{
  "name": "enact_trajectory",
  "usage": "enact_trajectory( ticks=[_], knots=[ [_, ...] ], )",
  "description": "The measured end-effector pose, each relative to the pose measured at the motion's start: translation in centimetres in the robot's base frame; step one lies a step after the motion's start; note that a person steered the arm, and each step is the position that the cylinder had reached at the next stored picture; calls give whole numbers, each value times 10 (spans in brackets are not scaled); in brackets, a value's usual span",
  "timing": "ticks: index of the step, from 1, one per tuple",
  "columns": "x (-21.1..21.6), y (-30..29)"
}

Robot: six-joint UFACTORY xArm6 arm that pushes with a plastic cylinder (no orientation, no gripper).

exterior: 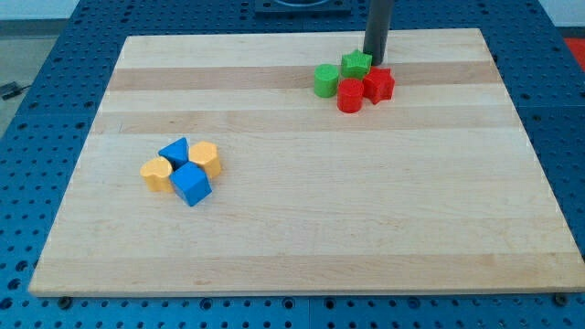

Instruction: Push the green blocks into the red blocks

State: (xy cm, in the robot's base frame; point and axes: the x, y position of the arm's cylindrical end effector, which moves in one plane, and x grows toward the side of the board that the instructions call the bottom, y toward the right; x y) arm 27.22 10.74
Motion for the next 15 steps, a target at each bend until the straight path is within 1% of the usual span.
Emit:
enact_trajectory(
  ticks=[1, 2, 3, 5, 7, 9, 10, 11, 12, 13, 15],
  knots=[
    [-2, 0],
    [-42, 0],
    [-57, -22],
    [-47, -29],
    [-13, -18],
    [6, -12],
    [-16, -13],
    [-42, -32],
    [-41, -68],
    [-31, -90],
    [14, -90]
  ],
)
